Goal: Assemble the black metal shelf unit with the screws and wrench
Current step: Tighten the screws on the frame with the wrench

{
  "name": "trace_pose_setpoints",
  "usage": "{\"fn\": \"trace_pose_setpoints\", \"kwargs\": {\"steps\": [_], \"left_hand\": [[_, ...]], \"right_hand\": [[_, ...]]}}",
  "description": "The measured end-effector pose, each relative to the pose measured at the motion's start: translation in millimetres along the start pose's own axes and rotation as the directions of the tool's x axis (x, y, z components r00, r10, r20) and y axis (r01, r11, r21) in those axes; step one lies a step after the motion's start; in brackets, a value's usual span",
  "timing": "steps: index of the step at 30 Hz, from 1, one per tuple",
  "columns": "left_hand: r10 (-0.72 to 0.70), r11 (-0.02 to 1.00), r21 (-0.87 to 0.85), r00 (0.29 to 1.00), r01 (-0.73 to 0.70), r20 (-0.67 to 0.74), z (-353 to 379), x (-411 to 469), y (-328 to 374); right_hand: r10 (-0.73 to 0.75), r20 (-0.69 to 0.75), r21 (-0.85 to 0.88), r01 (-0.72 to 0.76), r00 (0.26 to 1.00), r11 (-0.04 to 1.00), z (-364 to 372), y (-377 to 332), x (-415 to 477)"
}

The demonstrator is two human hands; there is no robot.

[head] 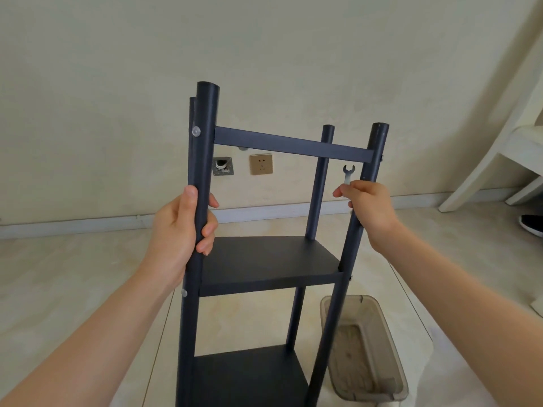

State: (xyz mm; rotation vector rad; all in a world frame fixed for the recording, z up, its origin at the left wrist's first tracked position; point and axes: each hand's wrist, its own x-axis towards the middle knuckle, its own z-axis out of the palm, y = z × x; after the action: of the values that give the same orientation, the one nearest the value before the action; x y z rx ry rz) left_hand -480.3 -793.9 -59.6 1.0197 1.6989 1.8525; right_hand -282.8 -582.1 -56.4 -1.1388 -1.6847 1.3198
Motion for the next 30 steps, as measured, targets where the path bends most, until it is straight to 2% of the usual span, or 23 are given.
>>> {"fn": "trace_pose_setpoints", "kwargs": {"steps": [6, 16, 24, 30], "left_hand": [[0.062, 0.989, 0.145, 0.988, -0.042, -0.143, -23.0, -0.3, -9.0], [0.016, 0.968, 0.244, 0.964, 0.052, -0.267, -42.7, 4.0, -23.8], [-0.116, 0.982, 0.085, 0.893, 0.169, -0.435, -62.7, 15.1, -39.7], [-0.154, 0.979, 0.044, 0.867, 0.198, -0.474, -67.7, 20.0, -46.1]], "right_hand": [[-0.1, 0.042, -0.006, 0.1, 0.994, 0.995, 18.5, -7.3, -9.3], [-0.202, 0.119, -0.034, 0.207, 0.972, 0.978, 32.9, -16.0, -19.8], [-0.279, 0.207, -0.1, 0.304, 0.938, 0.947, 42.5, -33.0, -39.6], [-0.31, 0.295, 0.04, 0.313, 0.904, 0.949, 37.5, -46.5, -51.5]]}}
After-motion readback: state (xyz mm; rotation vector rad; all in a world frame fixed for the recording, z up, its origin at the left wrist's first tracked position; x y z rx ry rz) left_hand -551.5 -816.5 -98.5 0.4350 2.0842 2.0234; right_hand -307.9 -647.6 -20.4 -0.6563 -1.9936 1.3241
